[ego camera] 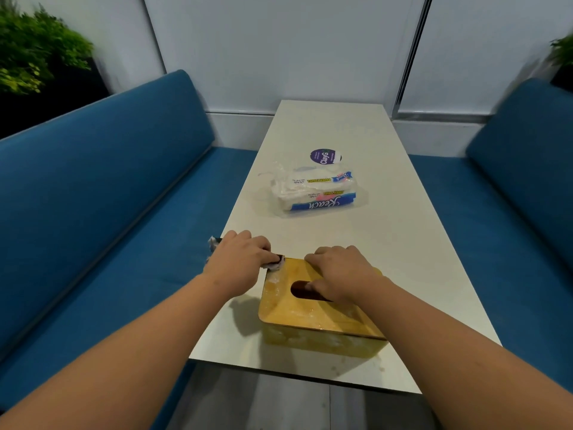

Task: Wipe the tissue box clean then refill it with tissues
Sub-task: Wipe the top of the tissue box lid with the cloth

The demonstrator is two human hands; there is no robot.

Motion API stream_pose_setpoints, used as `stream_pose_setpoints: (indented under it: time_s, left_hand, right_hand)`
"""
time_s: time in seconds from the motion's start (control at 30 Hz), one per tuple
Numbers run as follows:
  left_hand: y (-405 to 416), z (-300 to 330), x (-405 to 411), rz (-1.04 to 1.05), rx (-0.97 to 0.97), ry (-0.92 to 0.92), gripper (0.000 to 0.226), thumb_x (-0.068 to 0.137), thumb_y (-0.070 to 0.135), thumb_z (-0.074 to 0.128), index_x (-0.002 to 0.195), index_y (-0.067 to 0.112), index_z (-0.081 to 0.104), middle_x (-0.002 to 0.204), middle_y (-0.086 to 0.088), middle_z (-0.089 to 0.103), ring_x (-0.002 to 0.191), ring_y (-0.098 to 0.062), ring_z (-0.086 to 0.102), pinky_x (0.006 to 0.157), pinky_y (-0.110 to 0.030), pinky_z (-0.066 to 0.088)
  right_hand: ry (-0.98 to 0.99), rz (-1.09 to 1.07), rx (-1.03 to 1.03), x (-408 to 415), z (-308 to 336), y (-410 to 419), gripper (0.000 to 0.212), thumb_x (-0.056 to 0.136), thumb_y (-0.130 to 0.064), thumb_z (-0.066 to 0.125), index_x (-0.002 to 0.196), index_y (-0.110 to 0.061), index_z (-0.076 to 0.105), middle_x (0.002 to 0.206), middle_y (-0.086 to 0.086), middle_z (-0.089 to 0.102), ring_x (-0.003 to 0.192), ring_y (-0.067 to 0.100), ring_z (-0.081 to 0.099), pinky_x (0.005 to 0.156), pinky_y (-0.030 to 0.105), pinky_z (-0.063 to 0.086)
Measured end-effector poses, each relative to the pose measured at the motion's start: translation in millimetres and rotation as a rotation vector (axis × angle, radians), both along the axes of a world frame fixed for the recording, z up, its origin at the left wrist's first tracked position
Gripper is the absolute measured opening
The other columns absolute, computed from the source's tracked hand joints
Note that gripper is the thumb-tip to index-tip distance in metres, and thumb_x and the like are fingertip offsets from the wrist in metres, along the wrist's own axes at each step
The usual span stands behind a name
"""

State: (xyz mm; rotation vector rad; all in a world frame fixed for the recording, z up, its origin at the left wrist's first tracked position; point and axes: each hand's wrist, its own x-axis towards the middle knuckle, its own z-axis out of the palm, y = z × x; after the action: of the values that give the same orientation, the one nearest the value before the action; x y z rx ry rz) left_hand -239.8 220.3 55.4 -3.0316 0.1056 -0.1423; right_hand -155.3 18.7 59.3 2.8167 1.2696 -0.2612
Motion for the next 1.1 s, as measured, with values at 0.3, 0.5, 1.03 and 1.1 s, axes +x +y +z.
stream_pose_setpoints:
  time_s: [0.3, 0.5, 1.03, 1.1]
  left_hand:
    - [-2.0, -4.3, -15.4, -0.044, 0.009, -0.065, 0.054, 0.092, 0.007, 0.047, 0.129, 0.044, 0.056, 0.118, 0.013, 0.057, 0.090, -0.017, 0.044, 0.076, -0.033, 0.030]
    - [2.6, -14.5, -19.7, -0.014, -0.014, -0.119, 0.052, 0.081, 0.003, 0.060, 0.117, 0.041, 0.066, 0.102, 0.013, 0.064, 0.077, -0.016, 0.046, 0.067, -0.031, 0.027]
    - [0.2, -3.3, -19.0, 0.068, -0.032, -0.057, 0.052, 0.096, 0.009, 0.042, 0.133, 0.044, 0.051, 0.122, 0.015, 0.055, 0.092, -0.015, 0.042, 0.074, -0.031, 0.023]
    - [-5.2, -3.6, -16.8, 0.030, -0.036, -0.049, 0.051, 0.096, 0.010, 0.043, 0.134, 0.043, 0.050, 0.123, 0.014, 0.055, 0.094, -0.015, 0.043, 0.077, -0.031, 0.028]
  right_hand:
    - [0.078, -0.027, 0.173, -2.9, -9.5, -8.3, 0.055, 0.089, -0.055, 0.052, 0.137, -0.029, 0.043, 0.130, -0.007, 0.052, 0.113, 0.017, 0.044, 0.096, 0.036, 0.039]
    - [0.061, -0.013, 0.201, -5.5, -11.9, -12.2, 0.058, 0.091, -0.058, 0.045, 0.141, -0.029, 0.039, 0.136, -0.007, 0.049, 0.119, 0.017, 0.041, 0.100, 0.034, 0.035]
    - [0.155, 0.008, -0.117, -18.3, 4.2, -16.2, 0.147, 0.038, -0.094, 0.057, 0.152, -0.018, 0.002, 0.157, 0.004, 0.017, 0.142, 0.027, 0.018, 0.116, 0.051, 0.014]
    - [0.135, 0.024, -0.133, -18.4, 7.4, -12.6, 0.142, 0.039, -0.093, 0.058, 0.151, -0.019, 0.011, 0.152, 0.005, 0.026, 0.136, 0.027, 0.027, 0.114, 0.051, 0.018]
